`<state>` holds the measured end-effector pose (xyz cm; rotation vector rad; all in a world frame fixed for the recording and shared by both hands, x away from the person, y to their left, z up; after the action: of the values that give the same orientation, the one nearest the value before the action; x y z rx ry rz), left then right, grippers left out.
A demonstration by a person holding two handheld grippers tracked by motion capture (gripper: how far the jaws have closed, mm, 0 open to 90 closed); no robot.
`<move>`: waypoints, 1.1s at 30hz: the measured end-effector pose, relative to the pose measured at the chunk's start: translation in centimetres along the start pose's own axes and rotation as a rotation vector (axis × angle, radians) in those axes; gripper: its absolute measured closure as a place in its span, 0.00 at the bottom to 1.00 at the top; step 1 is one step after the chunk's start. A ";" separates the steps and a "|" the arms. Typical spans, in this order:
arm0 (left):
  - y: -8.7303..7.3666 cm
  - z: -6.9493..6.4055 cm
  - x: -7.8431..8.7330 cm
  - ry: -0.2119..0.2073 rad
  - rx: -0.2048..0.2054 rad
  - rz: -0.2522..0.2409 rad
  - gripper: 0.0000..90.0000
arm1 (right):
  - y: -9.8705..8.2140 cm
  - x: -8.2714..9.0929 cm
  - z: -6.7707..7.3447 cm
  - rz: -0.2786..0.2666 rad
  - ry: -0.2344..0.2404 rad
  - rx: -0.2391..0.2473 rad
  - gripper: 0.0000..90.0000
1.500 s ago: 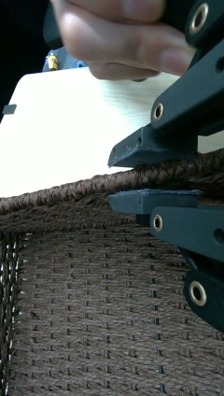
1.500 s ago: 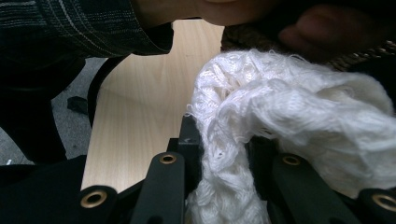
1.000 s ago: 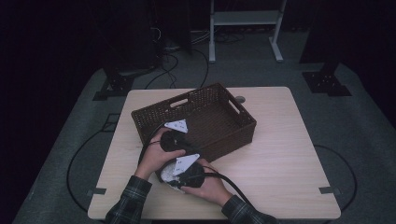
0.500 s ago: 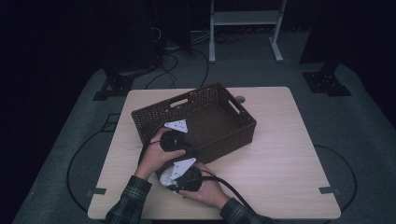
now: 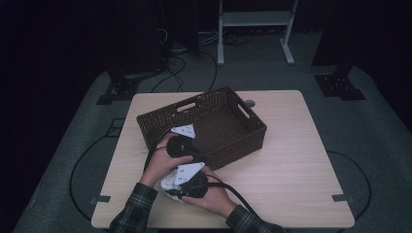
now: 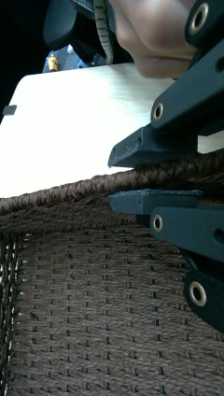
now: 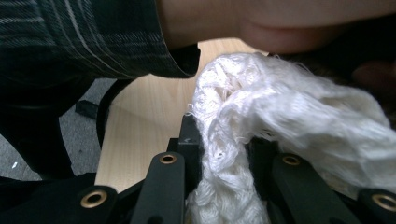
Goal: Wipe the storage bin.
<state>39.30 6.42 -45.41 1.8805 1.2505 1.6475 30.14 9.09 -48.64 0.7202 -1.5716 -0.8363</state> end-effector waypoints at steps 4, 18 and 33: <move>0.0 0.0 0.0 0.000 -0.001 0.000 0.85 | -0.6 -0.8 0.0 0.023 0.012 0.003 0.81; 0.0 0.0 0.0 0.000 -0.002 0.002 0.85 | -3.5 -2.9 0.4 0.116 0.045 -0.018 0.81; 0.0 0.0 0.0 -0.001 0.005 0.003 0.84 | -4.9 2.8 0.6 0.103 -0.001 -0.017 0.80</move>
<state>39.31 6.42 -45.39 1.8867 1.2532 1.6461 29.16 4.15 -51.21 0.6211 -1.5869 -0.7737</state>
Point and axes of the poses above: each handheld gripper's, and its own axes: x roughly backward along the jaws, y roughly out of its top, z roughly to its left, the point moved 8 cm from there along -x, roughly forward along the jaws, and after that the axes turned 3 degrees about x, right-handed, at the moved point
